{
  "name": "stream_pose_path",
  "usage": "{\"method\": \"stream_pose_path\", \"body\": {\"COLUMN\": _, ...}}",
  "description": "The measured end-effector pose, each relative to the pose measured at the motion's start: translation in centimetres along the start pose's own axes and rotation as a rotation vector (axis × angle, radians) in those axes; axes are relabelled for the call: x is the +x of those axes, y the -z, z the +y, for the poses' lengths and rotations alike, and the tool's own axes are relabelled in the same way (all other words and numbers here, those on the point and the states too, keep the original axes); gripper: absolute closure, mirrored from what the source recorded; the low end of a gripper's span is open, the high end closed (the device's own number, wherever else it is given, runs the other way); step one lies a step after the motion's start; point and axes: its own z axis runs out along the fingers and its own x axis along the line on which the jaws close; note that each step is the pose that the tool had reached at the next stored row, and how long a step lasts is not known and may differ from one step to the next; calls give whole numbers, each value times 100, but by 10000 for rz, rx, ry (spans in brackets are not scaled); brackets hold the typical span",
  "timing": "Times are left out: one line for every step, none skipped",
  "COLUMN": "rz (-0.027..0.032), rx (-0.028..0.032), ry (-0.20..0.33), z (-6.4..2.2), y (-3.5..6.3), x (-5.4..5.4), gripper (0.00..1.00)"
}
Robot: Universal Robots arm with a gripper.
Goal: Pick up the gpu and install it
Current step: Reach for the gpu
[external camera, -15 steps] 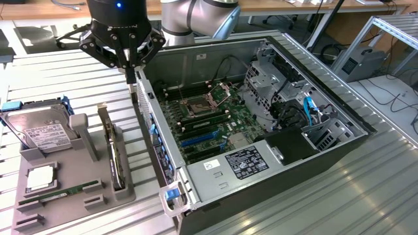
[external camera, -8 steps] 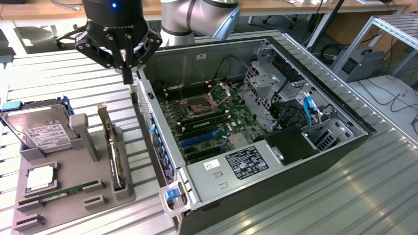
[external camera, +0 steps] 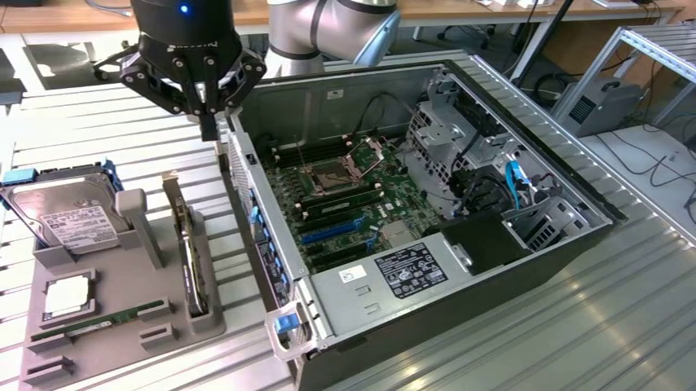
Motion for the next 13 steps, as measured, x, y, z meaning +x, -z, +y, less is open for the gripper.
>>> {"method": "stream_pose_path", "body": {"rz": 0, "rx": -1, "ry": -1, "z": -1, "y": 0, "x": 19, "gripper": 89}}
{"method": "stream_pose_path", "body": {"rz": -1, "rx": -1, "ry": 0, "z": -2, "y": 0, "x": 26, "gripper": 89}}
{"method": "stream_pose_path", "body": {"rz": 0, "rx": 0, "ry": 0, "z": -2, "y": 0, "x": 32, "gripper": 89}}
{"method": "stream_pose_path", "body": {"rz": 0, "rx": 0, "ry": 0, "z": -3, "y": 1, "x": 38, "gripper": 89}}
{"method": "stream_pose_path", "body": {"rz": 0, "rx": 0, "ry": 0, "z": -3, "y": 1, "x": 45, "gripper": 89}}
{"method": "stream_pose_path", "body": {"rz": 0, "rx": 0, "ry": 0, "z": -4, "y": 1, "x": 51, "gripper": 89}}
{"method": "stream_pose_path", "body": {"rz": 0, "rx": 0, "ry": 0, "z": -4, "y": 1, "x": 56, "gripper": 89}}
{"method": "stream_pose_path", "body": {"rz": -1, "rx": -1, "ry": -1, "z": -5, "y": 1, "x": 64, "gripper": 89}}
{"method": "stream_pose_path", "body": {"rz": -1, "rx": -1, "ry": 0, "z": -5, "y": 1, "x": 69, "gripper": 89}}
{"method": "stream_pose_path", "body": {"rz": 0, "rx": -1, "ry": 0, "z": -6, "y": 1, "x": 74, "gripper": 89}}
{"method": "stream_pose_path", "body": {"rz": 0, "rx": 0, "ry": 0, "z": -6, "y": 1, "x": 80, "gripper": 89}}
{"method": "stream_pose_path", "body": {"rz": 0, "rx": 0, "ry": 0, "z": -6, "y": 1, "x": 85, "gripper": 89}}
{"method": "stream_pose_path", "body": {"rz": 0, "rx": -1, "ry": -1, "z": -7, "y": 1, "x": 90, "gripper": 89}}
